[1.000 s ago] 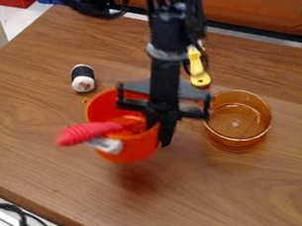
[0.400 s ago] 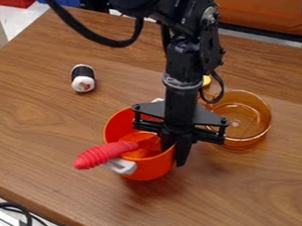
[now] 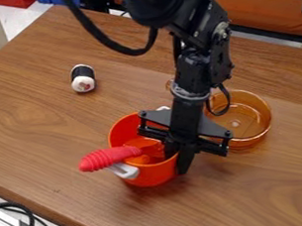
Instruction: Move the red object to the middle of the table
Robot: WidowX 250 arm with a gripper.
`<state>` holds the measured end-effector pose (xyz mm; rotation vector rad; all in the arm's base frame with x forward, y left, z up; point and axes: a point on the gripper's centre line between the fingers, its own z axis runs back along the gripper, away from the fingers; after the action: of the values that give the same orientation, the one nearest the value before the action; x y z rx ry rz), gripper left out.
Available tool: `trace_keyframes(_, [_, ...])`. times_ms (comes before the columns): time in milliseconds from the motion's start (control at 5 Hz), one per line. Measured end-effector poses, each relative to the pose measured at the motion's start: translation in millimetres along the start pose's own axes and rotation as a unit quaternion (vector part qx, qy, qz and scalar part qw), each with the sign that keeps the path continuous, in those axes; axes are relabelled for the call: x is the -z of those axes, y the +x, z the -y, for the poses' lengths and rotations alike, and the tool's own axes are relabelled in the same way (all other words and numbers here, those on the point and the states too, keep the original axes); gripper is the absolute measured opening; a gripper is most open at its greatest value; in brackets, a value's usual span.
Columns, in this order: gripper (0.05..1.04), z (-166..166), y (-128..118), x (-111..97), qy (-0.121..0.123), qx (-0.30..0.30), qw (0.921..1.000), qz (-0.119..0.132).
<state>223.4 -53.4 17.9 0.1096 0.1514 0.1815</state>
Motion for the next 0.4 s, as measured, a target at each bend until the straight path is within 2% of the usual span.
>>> trace_keyframes(400, [0.071,-0.2,2.9,6.4,-0.01,0.006,0.9999,0.005])
